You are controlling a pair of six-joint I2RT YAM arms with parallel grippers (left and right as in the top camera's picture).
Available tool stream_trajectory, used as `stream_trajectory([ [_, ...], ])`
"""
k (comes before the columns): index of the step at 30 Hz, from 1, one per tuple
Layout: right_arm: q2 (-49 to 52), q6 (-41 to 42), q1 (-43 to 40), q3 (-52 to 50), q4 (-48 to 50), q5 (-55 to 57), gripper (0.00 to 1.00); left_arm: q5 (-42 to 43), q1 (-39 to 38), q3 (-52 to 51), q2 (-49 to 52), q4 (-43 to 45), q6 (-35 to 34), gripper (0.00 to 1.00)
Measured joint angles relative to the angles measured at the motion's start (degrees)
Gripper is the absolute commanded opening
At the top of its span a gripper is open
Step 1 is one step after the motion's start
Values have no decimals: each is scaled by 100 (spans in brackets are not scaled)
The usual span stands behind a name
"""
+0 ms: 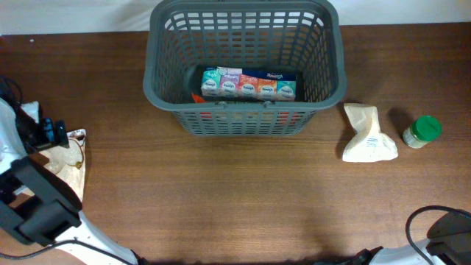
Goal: Pack container
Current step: 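Grasp the clear snack bag with the left gripper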
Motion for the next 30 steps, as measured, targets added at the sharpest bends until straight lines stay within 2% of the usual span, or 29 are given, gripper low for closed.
stream_trajectory([
  [5, 0, 4, 0, 0, 0, 0, 99, 33, 4, -247, 343, 393, 225, 99],
  [14, 0, 7, 0, 0, 0, 0, 99, 17, 11, -251, 1362, 328, 413, 89],
  [17, 0, -4, 0, 0, -2, -2, 99, 68, 11, -240, 1517, 225, 450, 53],
  [18, 0, 4, 0, 0, 0, 0, 99, 87, 11, -229, 1530, 195, 450, 5],
  [19, 0, 4, 0, 0, -2, -2, 99, 79, 11, -221, 1539, 179, 468, 2],
  [25, 0, 2, 0, 0, 0, 0, 99, 197, 4, 17, 1558, -280, 474, 1],
  [30, 0, 0, 0, 0, 0, 0, 99, 505, -68, 1261, 1965, -1537, 472, 2],
])
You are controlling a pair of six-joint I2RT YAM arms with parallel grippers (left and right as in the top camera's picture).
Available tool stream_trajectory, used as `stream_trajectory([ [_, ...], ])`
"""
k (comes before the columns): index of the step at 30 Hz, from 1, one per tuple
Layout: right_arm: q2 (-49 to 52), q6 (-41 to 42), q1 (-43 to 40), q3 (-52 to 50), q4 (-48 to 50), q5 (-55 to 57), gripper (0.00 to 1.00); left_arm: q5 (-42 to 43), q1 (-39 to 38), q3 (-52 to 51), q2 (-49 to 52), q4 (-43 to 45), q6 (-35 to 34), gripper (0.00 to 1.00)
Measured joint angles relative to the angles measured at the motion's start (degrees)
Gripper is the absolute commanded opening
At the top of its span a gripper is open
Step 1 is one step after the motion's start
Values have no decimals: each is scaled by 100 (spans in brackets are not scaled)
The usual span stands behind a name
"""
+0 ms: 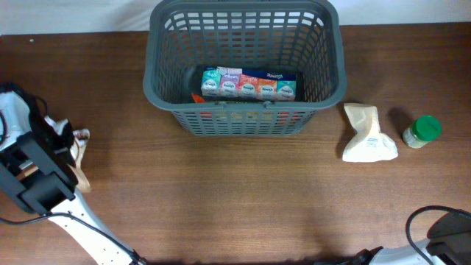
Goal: Pack container
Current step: 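Grasp the clear snack bag with the left gripper, then drop the clear snack bag into the basket with the left gripper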
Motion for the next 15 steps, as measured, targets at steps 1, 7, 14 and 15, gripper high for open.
stream_trajectory([
  [1, 0, 2, 0, 0, -2, -2, 99, 92, -33, 457, 63, -227, 0, 2],
  [7, 0, 2, 0, 0, 0, 0, 99, 874, -413, 3438, -177, -407, -2, 2],
  [14, 0, 4, 0, 0, 0, 0, 99, 1316, -1731, 5923, -1158, 212, 922, 2],
  [15, 0, 2, 0, 0, -2, -2, 99, 1366, -2026, 5980, -1344, 363, 1211, 2],
])
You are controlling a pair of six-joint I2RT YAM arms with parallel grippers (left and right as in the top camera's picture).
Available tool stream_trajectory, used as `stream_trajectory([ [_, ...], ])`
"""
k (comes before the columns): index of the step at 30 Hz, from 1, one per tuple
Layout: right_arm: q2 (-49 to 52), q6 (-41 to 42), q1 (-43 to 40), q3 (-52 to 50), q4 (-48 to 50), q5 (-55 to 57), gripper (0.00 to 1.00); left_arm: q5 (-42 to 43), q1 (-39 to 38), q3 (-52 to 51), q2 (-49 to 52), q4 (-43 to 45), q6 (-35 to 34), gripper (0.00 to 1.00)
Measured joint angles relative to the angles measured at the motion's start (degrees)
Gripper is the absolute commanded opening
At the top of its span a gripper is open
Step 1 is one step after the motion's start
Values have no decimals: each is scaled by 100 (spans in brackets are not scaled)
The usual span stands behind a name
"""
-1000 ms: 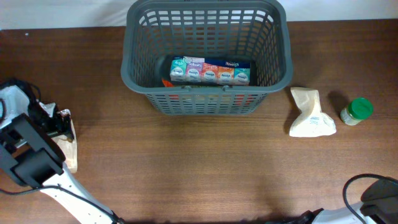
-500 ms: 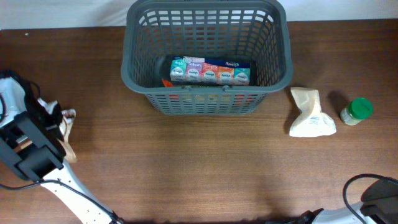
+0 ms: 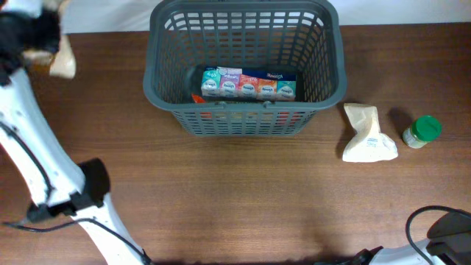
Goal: Pack container
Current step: 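Drop the clear snack bag into the basket with the left gripper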
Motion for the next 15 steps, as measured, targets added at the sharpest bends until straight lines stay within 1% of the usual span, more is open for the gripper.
stream_trajectory([
  [1, 0, -2, 0, 0, 2, 2, 99, 33, -332, 35, -188, 195, 361, 2],
  [2, 0, 2, 0, 0, 2, 0, 99, 61, -831, 68, -358, 417, 774, 2],
  [6, 0, 0, 0, 0, 0, 2, 99, 223, -2417, -61, -428, 647, 1827, 2],
  [8, 0, 0, 0, 0, 2, 2, 99, 236, -2887, -286, -332, 715, 2179, 2],
  [9, 0, 0, 0, 0, 2, 2, 99, 247, -3226, -551, -208, 778, 2494, 2],
  [12, 0, 0, 0, 0, 2, 0, 99, 243, -3849, -1368, 282, 1023, 3093, 2],
  [14, 0, 2, 0, 0, 0, 2, 99, 240, -4068, -1797, 584, 1207, 3270, 2],
  [15, 0, 2, 0, 0, 0, 0, 99, 236, -4251, -2166, 938, 1322, 3392, 2],
])
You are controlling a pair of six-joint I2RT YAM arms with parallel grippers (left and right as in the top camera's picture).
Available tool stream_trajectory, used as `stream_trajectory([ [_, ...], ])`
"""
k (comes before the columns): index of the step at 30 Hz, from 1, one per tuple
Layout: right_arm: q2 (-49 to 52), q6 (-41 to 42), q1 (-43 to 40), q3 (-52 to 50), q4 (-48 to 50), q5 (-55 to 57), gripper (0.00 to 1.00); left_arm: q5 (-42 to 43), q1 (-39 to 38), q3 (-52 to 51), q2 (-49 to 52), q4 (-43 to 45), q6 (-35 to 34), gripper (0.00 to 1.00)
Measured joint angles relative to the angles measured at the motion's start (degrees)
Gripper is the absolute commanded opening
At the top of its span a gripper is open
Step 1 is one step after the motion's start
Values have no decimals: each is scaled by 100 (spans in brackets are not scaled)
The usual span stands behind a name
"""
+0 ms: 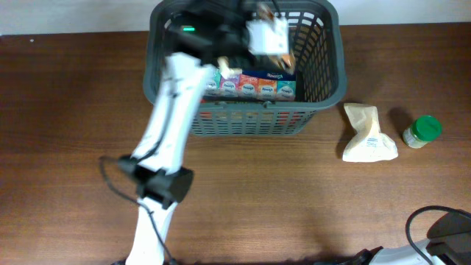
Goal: Pack container
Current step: 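Drop the clear snack bag into the basket with the left gripper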
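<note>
A grey plastic basket (333, 68) stands at the back middle of the table, with a row of coloured cartons (254, 86) lying inside it. My left arm reaches from the front left over the basket. Its gripper (250, 31), blurred by motion, is shut on a pale crumpled bag (271, 38) that hangs above the basket's inside, near the far right part. How high the bag is above the cartons cannot be told. My right gripper is out of view.
A beige pouch (368, 135) lies on the brown table (294, 191) right of the basket, with a small green-lidded jar (422, 131) beside it. A black cable (434, 224) shows at the front right corner.
My left gripper, holding the pale bag, was at the table's back left corner and is now over the basket's inside. Nothing else on the table has moved.
My left gripper was first at a pale bag lying at the table's left edge. It then had the bag raised there, later held it at the back left corner, and now holds it above the basket.
</note>
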Motion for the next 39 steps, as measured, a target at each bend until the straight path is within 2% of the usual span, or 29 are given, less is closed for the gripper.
stream_trajectory([
  [2, 0, -2, 0, 0, 2, 2, 99, -9, -116, -247, 280, 37, 55, 2],
  [3, 0, -4, 0, 0, 0, 0, 99, -20, -225, -426, 522, 20, 90, 24],
  [4, 0, 0, 0, 0, 0, 0, 99, -31, -302, -520, 713, -20, 90, 54],
  [5, 0, 2, 0, 0, 2, 2, 99, -44, -358, -557, 824, -52, 59, 100],
  [7, 0, 0, 0, 0, 2, 0, 99, -138, -439, -564, 890, -63, -144, 99],
  [11, 0, -4, 0, 0, 2, 2, 99, -457, -525, -212, 837, -61, -973, 99],
  [16, 0, -4, 0, 0, 2, 2, 99, -682, -151, 992, 446, -348, -2612, 99],
  [19, 0, 0, 0, 0, 2, 2, 99, -721, 461, 1513, -144, -551, -3353, 100],
  [23, 0, 0, 0, 0, 0, 0, 99, -723, 1816, 1893, -1228, -1014, -4343, 93],
  [25, 0, -2, 0, 0, 4, 2, 99, -673, 2409, 1974, -1530, -1467, -4745, 93],
  [26, 0, 0, 0, 0, -2, 2, 99, -658, 2651, 1985, -1596, -1720, -4870, 99],
  [27, 0, -2, 0, 0, 2, 2, 99, -643, 3042, 1980, -1624, -1996, -5031, 99],
  [28, 0, 0, 0, 0, 2, 2, 99, -636, 3464, 1882, -1565, -2146, -5184, 99],
  [34, 0, -2, 0, 0, 2, 0, 99, -713, 4747, 470, -1377, -2149, -5368, 99],
  [39, 0, -2, 0, 0, 2, 2, 99, -804, 5333, -957, -1252, -1904, -5412, 99],
])
